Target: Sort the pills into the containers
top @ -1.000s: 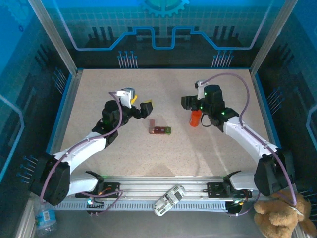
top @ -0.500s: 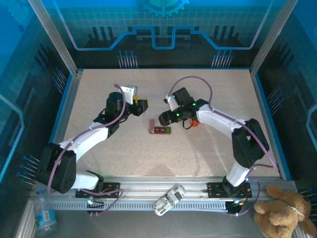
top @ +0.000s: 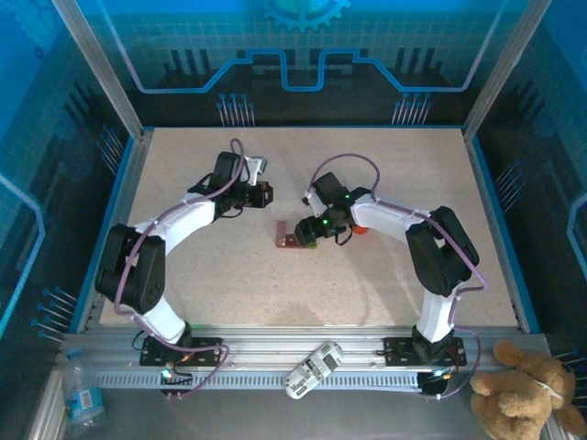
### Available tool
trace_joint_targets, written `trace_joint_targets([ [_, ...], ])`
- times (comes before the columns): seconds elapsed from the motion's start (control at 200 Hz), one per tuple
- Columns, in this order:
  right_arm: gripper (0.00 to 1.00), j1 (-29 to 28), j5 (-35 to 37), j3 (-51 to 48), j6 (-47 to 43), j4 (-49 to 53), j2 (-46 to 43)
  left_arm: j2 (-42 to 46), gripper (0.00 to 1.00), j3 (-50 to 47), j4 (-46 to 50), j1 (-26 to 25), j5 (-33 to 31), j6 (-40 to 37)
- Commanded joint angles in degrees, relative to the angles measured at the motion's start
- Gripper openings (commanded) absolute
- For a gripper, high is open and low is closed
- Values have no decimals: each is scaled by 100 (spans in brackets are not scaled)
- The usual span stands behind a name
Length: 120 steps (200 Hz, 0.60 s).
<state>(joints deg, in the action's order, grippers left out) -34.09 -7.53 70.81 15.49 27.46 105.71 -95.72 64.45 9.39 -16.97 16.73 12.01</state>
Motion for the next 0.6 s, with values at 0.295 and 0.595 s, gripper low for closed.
trace_joint_targets([
  [0.295, 81, -64, 133, 104, 121, 63, 353, -797, 0, 823, 1254, -51, 365, 4],
  [0.595, 80, -54, 216, 31, 178, 6, 509, -1221, 0, 1148, 1538, -209, 322, -16],
])
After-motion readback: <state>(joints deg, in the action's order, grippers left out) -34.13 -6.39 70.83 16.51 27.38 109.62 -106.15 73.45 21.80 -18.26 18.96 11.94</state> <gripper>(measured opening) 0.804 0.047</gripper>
